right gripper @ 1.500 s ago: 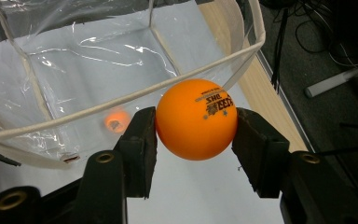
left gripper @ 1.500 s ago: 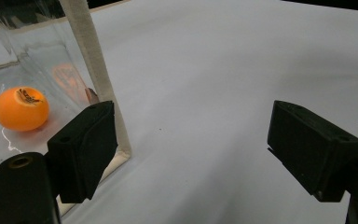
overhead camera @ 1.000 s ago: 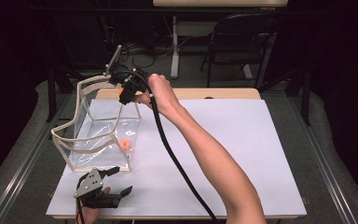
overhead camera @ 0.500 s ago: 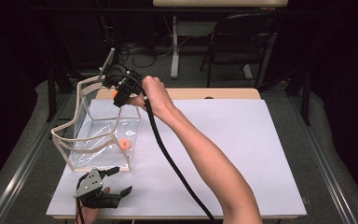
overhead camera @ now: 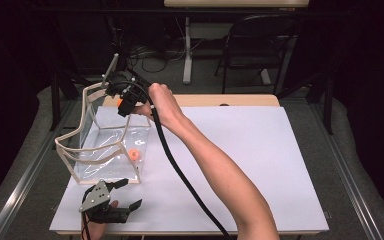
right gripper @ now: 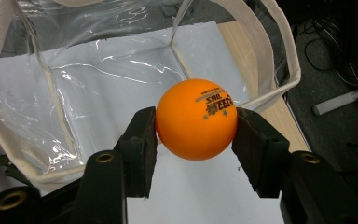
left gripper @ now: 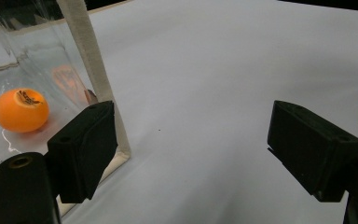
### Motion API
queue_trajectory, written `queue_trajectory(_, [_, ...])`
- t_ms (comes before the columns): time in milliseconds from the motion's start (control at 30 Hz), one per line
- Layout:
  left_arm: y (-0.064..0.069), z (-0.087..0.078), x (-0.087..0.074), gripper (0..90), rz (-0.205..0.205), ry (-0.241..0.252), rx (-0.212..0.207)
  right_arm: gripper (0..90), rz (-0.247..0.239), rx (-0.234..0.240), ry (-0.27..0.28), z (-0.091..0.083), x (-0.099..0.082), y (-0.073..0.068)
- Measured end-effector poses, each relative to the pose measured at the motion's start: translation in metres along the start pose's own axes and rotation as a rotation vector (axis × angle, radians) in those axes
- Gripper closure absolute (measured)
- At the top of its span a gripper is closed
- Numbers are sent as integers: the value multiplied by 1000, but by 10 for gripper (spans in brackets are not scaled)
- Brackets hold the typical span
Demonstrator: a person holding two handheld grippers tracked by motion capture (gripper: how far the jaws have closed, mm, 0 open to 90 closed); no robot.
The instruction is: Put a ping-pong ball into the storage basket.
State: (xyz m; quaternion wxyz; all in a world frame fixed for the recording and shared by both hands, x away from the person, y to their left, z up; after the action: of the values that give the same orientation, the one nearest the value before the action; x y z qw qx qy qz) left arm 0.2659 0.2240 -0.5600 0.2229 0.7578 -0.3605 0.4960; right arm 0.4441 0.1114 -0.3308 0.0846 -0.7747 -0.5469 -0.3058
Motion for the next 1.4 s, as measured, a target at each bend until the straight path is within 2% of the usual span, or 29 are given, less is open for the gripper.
queue_trajectory(500, [0, 0, 0, 160, -1, 1, -2, 504, -22, 16, 10, 4, 8, -10])
queue_trajectory(1400, [0, 0, 0, 160, -2, 9, -6, 503, -43, 47, -7, 20, 15, -25])
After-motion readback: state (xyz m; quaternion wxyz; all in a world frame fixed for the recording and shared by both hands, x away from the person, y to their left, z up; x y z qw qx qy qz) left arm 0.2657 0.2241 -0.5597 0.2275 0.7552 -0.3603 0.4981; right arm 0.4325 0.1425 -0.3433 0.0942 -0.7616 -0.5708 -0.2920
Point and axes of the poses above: each handheld gripper's, and its own axes: z roughly forward along the jaws, x roughly out of its top, y roughly to its right, the point moved 3 cm from there along z, roughly forward along the jaws, and after that the axes turned 3 degrees about x, right-handed, at the moved point
